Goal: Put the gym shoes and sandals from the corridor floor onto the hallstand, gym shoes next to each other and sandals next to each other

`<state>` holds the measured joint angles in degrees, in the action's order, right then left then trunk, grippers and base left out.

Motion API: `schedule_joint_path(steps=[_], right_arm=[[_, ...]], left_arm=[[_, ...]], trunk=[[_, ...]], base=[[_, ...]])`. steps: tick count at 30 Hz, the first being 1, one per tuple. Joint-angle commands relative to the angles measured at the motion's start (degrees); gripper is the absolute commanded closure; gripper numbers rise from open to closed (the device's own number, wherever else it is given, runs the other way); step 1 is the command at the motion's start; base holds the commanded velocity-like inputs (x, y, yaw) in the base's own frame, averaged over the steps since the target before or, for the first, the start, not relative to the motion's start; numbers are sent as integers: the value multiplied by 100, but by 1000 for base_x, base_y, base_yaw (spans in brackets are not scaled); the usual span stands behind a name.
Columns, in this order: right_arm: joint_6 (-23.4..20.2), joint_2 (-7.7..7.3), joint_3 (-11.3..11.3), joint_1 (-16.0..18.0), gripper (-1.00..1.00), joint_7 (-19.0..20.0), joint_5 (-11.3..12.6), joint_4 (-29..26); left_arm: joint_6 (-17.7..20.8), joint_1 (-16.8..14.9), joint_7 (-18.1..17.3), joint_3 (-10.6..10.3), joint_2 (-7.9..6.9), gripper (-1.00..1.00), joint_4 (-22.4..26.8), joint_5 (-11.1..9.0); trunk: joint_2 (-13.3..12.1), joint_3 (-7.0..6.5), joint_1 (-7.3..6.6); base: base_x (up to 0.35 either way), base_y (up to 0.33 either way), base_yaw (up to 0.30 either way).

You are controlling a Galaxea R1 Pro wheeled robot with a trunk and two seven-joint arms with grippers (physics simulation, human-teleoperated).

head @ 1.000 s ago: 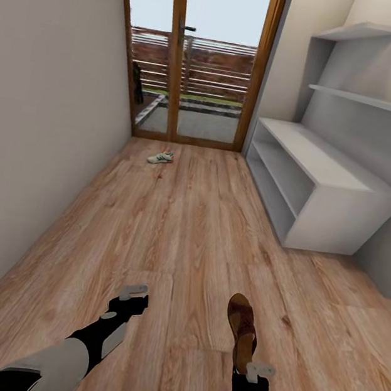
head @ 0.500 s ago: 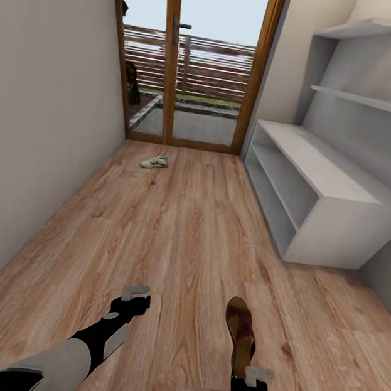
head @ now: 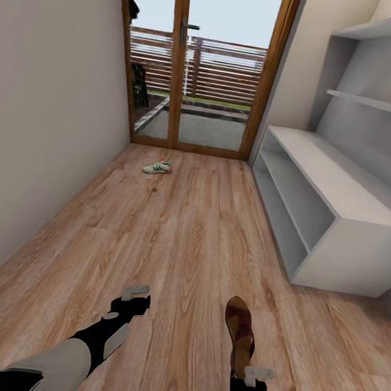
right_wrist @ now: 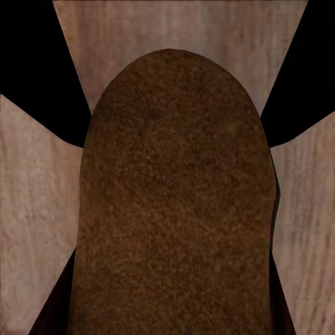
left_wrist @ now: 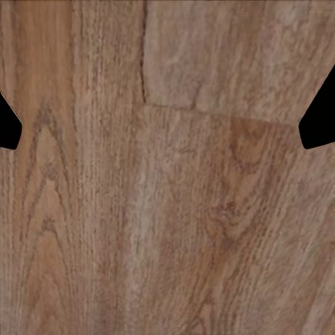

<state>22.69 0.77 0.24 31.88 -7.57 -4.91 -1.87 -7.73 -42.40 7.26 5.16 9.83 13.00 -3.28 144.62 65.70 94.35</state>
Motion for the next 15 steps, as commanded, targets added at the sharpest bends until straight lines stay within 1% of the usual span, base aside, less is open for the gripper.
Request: schedule_joint_path(steps=[1, 11, 15], right_arm=[[7, 1, 3, 2, 100, -43, -54, 2], [7, 2, 3, 2, 100, -43, -56, 2], [6, 2, 2, 2, 100, -43, -55, 2]], left_arm=[[-24, -5, -5, 28, 6, -100, -8, -34], [-27, -5, -5, 29, 17, -100, -8, -38], [-27, -5, -6, 29, 17, -100, -8, -36]], trunk=[[2, 3, 2], [2, -18, 2], [2, -20, 2]], base=[[350, -138, 282], [350, -139, 291], [350, -139, 223]])
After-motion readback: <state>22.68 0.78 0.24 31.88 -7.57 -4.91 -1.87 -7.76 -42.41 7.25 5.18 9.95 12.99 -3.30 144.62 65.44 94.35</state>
